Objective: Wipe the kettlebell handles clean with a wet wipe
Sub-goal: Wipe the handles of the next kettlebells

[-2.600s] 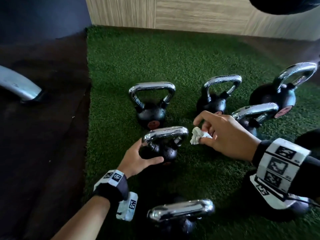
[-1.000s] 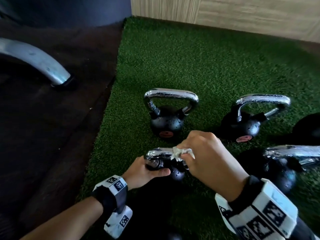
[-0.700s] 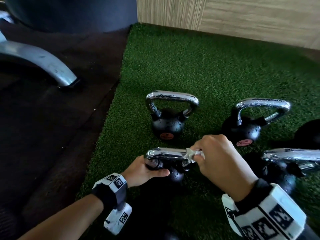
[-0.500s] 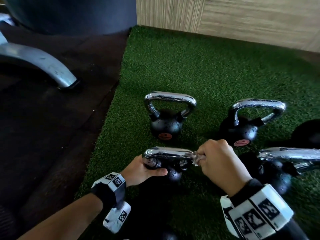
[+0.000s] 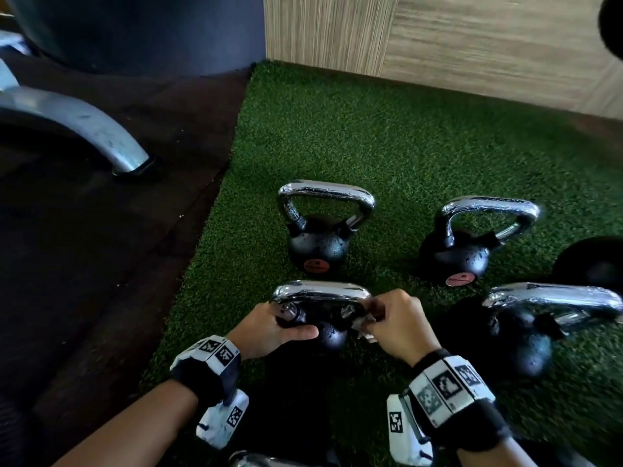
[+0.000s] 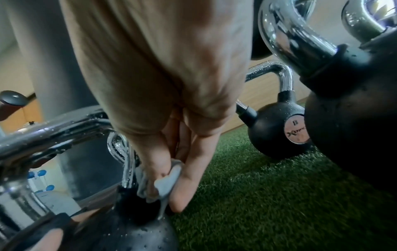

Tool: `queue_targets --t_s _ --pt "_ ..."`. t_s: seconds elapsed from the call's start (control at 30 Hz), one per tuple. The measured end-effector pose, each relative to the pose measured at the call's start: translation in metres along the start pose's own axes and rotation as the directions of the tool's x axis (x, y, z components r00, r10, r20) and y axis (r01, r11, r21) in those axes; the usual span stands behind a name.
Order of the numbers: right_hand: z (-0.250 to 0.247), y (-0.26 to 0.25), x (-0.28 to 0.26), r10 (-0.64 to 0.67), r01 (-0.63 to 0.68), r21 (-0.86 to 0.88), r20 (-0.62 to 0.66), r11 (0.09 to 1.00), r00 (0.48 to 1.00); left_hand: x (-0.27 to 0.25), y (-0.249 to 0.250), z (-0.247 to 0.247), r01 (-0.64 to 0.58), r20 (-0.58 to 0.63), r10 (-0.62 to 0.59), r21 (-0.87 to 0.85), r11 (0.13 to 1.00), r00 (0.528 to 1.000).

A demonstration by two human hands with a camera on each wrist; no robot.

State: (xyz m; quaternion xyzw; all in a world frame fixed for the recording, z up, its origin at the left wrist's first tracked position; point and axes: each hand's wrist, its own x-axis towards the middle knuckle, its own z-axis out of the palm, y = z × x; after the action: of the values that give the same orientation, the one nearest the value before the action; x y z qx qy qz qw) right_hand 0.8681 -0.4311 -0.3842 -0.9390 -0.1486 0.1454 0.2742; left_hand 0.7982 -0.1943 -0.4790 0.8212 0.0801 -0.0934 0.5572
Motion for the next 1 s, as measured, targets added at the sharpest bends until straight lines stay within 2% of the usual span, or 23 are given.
queue_targets --t_s 0.03,0.1,0.13,0.17,0.2,0.23,0.27,0.33,0.4,0.47,0.53,0.63,0.73,0.8,0.83,0.9,0.97,1.0 --pt "-0.001 0.001 0.0 0.006 -0.006 -0.015 0.008 1.0 1.0 -0.001 0.004 -0.004 0.02 0.045 -0.022 0.045 0.999 0.999" --pt "-0.011 0.004 0.003 0.041 -0.037 -0.083 0.04 0.996 0.998 -0.001 0.01 -0.017 0.058 0.246 -0.067 0.042 0.997 0.967" --pt "-0.018 0.005 0.005 0.058 -0.055 -0.105 0.026 0.993 0.998 -0.003 0.014 -0.027 0.016 0.317 -0.053 0.117 0.993 0.947" --pt "-0.028 0.004 0.008 0.056 -0.057 -0.114 -0.012 0.992 0.998 -0.003 0.019 -0.039 -0.034 0.301 -0.044 0.248 0.968 0.953" --pt "-0.04 0.001 0.009 0.03 -0.037 -0.111 -0.069 0.993 0.997 -0.003 0.026 -0.052 -0.092 0.224 0.012 0.351 0.932 0.974" --pt "-0.051 -0.004 0.009 -0.024 0.011 -0.095 -0.132 0.995 0.991 -0.005 0.035 -0.064 -0.129 0.115 0.093 0.37 0.92 0.989" --pt "-0.06 -0.012 0.007 -0.092 0.08 -0.071 -0.18 0.994 0.979 -0.008 0.046 -0.074 -0.146 -0.009 0.156 0.299 0.943 0.988" --pt "-0.071 -0.033 0.001 -0.239 0.244 0.004 -0.196 0.97 0.951 -0.011 0.067 -0.088 -0.207 -0.199 0.209 0.031 0.978 0.957" --pt "-0.073 -0.054 -0.005 -0.346 0.367 0.109 -0.174 0.924 0.922 -0.015 0.093 -0.089 -0.236 -0.182 0.191 -0.274 0.932 0.965" --pt "-0.069 -0.07 -0.009 -0.401 0.436 0.232 -0.182 0.87 0.898 -0.021 0.117 -0.082 -0.227 -0.086 0.21 -0.434 0.872 0.974" --pt "-0.063 -0.079 -0.013 -0.422 0.475 0.279 -0.232 0.834 0.876 -0.026 0.129 -0.071 -0.222 -0.019 0.244 -0.483 0.847 0.97" --pt "-0.057 -0.083 -0.016 -0.448 0.536 0.231 -0.341 0.812 0.826 -0.026 0.136 -0.057 -0.212 0.025 0.262 -0.513 0.832 0.965" --pt "-0.053 -0.085 -0.017 -0.45 0.553 0.167 -0.416 0.816 0.79 -0.026 0.135 -0.051 -0.224 0.04 0.29 -0.539 0.812 0.956" --pt "-0.052 -0.08 -0.016 -0.448 0.544 0.108 -0.447 0.832 0.774 -0.027 0.134 -0.051 -0.259 0.047 0.321 -0.489 0.833 0.946" --pt "-0.052 -0.073 -0.015 -0.448 0.533 0.109 -0.417 0.839 0.791 -0.028 0.133 -0.052 -0.293 0.035 0.34 -0.433 0.853 0.94" --pt "-0.054 -0.053 -0.011 -0.429 0.468 0.143 -0.238 0.872 0.872 -0.029 0.129 -0.055 -0.389 -0.04 0.393 -0.253 0.886 0.919" --pt "-0.052 -0.025 -0.004 -0.324 0.326 0.075 -0.04 0.942 0.945 -0.032 0.123 -0.055 -0.46 -0.136 0.448 -0.076 0.884 0.883" --pt "-0.047 -0.011 0.002 -0.248 0.248 0.019 0.006 0.969 0.969 -0.032 0.12 -0.053 -0.48 -0.174 0.47 -0.014 0.877 0.865"
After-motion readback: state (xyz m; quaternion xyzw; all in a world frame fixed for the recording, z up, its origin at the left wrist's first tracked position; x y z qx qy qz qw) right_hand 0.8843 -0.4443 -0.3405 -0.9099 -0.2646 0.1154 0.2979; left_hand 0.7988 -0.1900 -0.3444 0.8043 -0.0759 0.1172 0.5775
